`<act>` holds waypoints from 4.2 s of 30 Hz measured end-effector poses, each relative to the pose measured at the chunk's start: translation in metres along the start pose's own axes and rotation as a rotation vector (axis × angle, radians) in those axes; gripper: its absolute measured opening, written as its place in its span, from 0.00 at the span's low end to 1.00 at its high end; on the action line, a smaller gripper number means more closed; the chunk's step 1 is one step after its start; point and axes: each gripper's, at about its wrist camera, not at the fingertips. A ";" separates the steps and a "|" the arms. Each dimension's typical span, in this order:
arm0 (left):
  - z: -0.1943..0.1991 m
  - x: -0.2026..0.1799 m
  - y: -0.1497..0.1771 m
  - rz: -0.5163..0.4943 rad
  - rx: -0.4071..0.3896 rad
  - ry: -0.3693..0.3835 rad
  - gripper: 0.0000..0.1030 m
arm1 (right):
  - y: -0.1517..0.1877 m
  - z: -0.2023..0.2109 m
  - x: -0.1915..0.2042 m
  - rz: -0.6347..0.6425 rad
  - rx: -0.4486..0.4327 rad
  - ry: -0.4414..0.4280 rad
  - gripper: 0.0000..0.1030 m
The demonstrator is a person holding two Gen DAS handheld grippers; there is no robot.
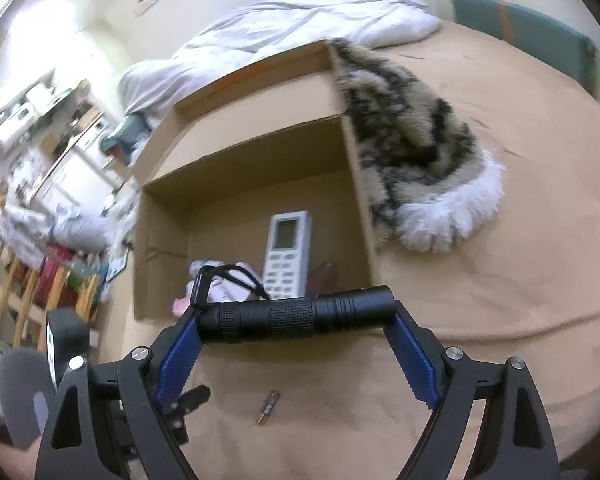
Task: Organize rigid objects
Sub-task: 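Grasp the small battery on the cloth with the left gripper while the right gripper holds the flashlight, then carry the small battery and the flashlight over the box with both grippers, then lower the battery and flashlight into the box and open both grippers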
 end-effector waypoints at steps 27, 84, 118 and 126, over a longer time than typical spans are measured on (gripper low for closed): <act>-0.078 -0.073 -0.007 -0.181 0.175 -0.037 0.17 | -0.002 -0.023 -0.009 -0.043 0.099 -0.024 0.90; -0.038 0.041 -0.146 0.119 -0.105 -0.183 0.09 | -0.056 -0.123 0.036 0.030 0.191 -0.058 0.90; 0.016 0.039 -0.123 0.104 -0.159 -0.210 0.69 | -0.066 -0.084 0.042 0.032 0.071 -0.152 1.00; 0.043 0.040 -0.095 0.077 -0.220 -0.193 0.82 | -0.051 -0.060 0.041 0.044 0.040 -0.140 1.00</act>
Point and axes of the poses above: each gripper's, at about its wrist camera, not at the fingertips, and z roughly against the way its jaws point, x to its left, y to its underside, and after that the axes turned 4 degrees about -x, right-handed
